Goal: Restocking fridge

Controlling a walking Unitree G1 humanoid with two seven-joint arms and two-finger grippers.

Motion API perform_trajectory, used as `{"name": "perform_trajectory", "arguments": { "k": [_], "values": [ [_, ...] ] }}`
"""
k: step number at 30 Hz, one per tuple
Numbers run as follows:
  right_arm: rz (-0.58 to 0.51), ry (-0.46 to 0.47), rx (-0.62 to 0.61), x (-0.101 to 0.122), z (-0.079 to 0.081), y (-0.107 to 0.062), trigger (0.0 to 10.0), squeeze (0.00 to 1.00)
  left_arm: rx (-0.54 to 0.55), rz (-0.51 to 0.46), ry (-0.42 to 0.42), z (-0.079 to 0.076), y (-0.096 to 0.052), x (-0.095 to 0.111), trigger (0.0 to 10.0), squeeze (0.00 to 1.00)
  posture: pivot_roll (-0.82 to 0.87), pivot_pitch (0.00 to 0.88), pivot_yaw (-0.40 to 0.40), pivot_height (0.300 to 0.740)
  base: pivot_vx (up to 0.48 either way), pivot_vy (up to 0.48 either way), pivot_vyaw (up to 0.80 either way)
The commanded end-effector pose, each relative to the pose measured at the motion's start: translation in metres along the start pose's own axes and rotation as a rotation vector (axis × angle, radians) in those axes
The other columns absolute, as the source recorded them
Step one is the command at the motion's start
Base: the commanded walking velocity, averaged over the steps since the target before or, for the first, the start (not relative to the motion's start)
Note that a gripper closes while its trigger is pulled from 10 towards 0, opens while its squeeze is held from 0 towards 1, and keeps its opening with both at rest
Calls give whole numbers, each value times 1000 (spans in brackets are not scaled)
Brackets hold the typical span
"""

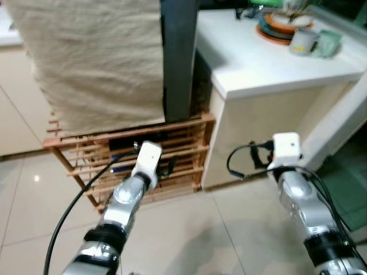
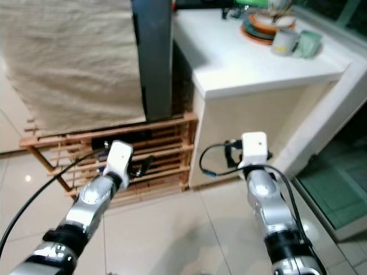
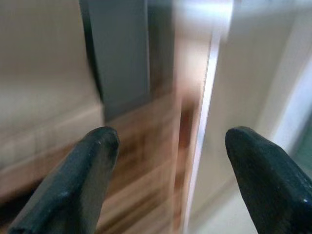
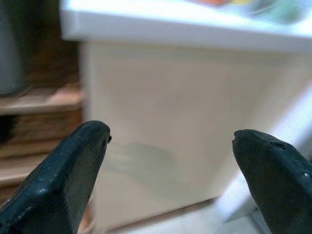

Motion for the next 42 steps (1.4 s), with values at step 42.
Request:
{"name": "perform_trajectory", "arguments": {
  "k": [42],
  "values": [
    [-24, 108, -69, -33, 11, -43, 10000, 176, -65, 208, -38, 17, -50, -7, 10000, 0, -109, 0, -8, 740, 302, 0, -738]
  ]
}}
Point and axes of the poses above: a point about 5 cm out from each wrist's last joint towards the gripper, its own y axis pointing out of the wrist towards the gripper, its own x axis along the axis of the wrist's last joint, z = x × y, the point moved 1 cm from there along y, pointing out of the wrist towards the gripper, and after that the axes turned 6 degrees about -y, right-handed, at the moved point
